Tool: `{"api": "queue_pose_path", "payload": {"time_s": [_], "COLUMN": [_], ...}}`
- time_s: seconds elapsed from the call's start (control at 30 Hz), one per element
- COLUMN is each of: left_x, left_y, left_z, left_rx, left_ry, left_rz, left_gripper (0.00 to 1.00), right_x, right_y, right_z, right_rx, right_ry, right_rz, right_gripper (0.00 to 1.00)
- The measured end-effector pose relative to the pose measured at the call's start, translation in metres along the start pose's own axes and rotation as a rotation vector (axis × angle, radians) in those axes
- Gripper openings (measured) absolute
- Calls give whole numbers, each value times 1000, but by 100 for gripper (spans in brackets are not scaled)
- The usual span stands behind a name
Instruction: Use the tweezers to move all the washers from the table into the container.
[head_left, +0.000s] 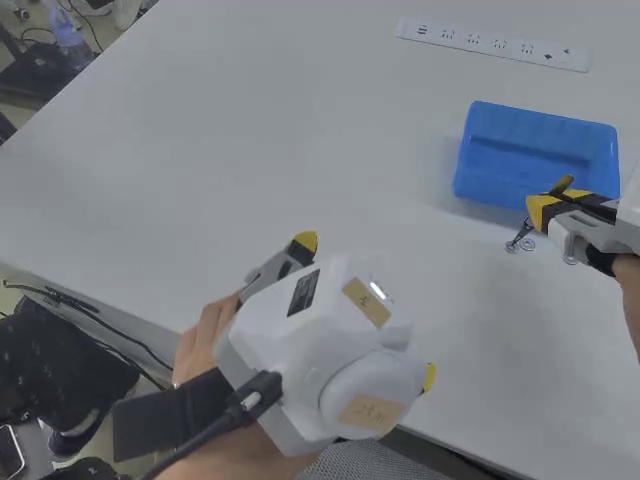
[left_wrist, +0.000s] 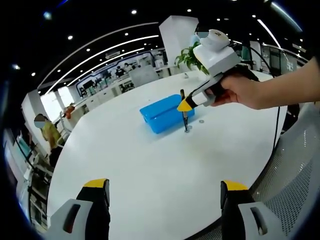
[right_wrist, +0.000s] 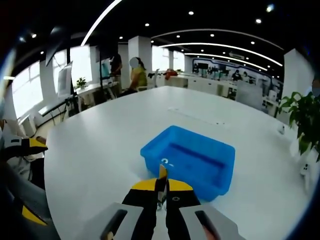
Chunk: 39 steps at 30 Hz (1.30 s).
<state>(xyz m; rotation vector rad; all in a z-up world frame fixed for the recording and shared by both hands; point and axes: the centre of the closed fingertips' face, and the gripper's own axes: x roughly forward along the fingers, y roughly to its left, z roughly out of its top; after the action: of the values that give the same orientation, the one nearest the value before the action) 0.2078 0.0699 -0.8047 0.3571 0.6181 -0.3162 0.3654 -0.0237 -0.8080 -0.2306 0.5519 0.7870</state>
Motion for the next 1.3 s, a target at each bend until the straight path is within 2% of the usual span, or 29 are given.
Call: {"api": "queue_pose_path", "payload": {"time_s": [0.27,0.37,0.47,0.77,1.3], "left_x": [-2,-2,-3,-3,-2], "left_y": [0,0,0,1,-1], "left_z": [5,4,9,9,6], "left_rx": [-12,-11,-32,-33,-21], "left_ry": [-29,-25,-50,-52,-36], "left_rz": [-5,-5,-9,-5,-5], "left_gripper": [96,96,97,98,97], "right_x": [-9,-11,-13,-19,-11], "right_y": [-3,-4,-3,-3,-16], "right_z": [10,15,20,42,70], "right_rx": [21,24,21,4,9], "right_ry": [-21,-39,-48,-91,-158], "right_rz": [5,5,8,10,-10], "right_gripper": [1,1,1,1,1]}}
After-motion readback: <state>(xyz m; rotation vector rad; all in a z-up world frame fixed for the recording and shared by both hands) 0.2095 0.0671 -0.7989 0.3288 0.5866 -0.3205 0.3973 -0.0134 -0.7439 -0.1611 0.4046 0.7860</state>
